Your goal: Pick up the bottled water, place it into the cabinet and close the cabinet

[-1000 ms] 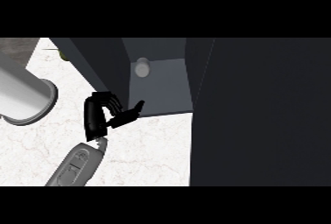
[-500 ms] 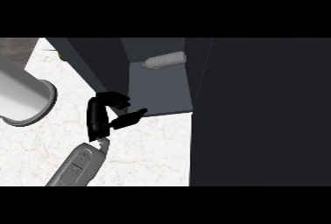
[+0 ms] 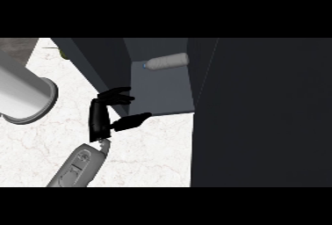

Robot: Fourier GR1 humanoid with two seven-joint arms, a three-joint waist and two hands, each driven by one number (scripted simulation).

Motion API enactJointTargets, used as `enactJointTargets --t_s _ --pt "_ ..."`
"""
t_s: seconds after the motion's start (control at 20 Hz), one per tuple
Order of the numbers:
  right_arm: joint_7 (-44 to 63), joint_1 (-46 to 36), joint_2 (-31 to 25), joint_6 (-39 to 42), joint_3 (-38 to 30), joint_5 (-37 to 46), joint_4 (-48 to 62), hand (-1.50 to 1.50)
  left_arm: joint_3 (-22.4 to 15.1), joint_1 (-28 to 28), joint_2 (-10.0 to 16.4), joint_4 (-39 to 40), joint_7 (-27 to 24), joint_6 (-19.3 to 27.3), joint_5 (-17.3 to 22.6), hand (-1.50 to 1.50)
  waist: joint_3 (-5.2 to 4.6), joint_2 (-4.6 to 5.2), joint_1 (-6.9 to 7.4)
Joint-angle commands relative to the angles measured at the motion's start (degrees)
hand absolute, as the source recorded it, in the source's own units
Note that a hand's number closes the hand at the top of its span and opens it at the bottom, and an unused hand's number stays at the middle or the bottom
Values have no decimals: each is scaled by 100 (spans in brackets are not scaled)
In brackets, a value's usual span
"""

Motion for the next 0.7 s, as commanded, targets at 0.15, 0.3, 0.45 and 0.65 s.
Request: enactJointTargets --t_s 0.15,0.3,0.45,0.65 --pt "-82 22 -18 -46 -97 43 -23 -150 744 -1327 -266 334 -527 -1178 1081 -150 -46 98 53" --pt "13 98 4 -182 -45 147 -133 -150 892 -1496 -326 433 -659 -1455 1345 -150 -39 74 103" --pt "-51 85 44 -240 -88 173 -106 -150 1024 -1399 -383 571 -1163 -1793 1598 -150 -34 60 218" --pt "-224 442 -81 -115 -168 -42 -78 -150 1098 -1333 -266 449 -1198 -2337 1903 -150 -22 14 339"
